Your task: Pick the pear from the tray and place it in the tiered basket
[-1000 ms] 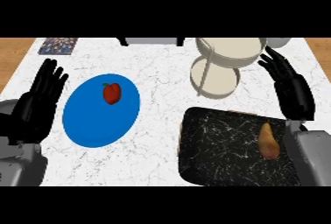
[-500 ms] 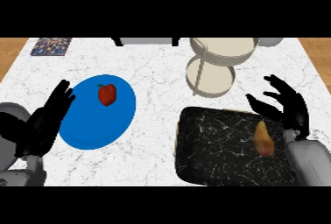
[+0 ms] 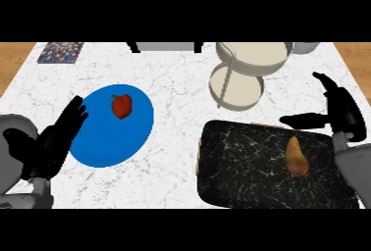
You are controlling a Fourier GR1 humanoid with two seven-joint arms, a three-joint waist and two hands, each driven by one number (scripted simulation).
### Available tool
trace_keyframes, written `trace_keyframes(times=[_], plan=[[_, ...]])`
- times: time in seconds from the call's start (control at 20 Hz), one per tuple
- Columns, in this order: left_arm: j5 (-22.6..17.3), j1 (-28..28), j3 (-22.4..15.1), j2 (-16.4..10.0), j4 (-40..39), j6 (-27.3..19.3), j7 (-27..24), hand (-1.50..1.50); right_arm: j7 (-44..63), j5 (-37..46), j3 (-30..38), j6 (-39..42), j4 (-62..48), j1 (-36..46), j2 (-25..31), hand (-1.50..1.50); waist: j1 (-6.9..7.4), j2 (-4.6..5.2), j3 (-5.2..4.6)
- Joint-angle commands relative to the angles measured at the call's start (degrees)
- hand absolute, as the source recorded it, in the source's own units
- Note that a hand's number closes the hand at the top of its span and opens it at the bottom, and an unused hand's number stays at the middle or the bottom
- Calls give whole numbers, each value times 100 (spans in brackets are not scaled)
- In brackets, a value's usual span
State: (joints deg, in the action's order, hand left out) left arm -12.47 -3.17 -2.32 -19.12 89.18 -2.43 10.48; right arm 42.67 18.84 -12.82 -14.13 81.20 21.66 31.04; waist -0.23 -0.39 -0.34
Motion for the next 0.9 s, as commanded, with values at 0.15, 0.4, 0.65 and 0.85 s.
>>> trace_keyframes(times=[0.15, 0.4, 0.65, 0.85], plan=[[-11, -32, -5, -90, 66, 111, 92, 0, 1655, -672, -810, 2915, 243, 727, 657, -150, 150, -1, -7], [35, -150, -14, 48, 78, -37, 139, 0, 2985, -1924, -731, 4159, 226, 1403, 396, -150, 125, 9, 7], [-108, -66, 120, -21, 91, 166, 111, 0, 3406, -2030, -875, 3889, -66, 1561, 283, -150, 77, 18, 22], [-59, -356, 92, -16, 188, 44, 538, 0, 3561, -1685, -1269, 3467, -218, 1551, -14, -150, 67, 20, 28]])
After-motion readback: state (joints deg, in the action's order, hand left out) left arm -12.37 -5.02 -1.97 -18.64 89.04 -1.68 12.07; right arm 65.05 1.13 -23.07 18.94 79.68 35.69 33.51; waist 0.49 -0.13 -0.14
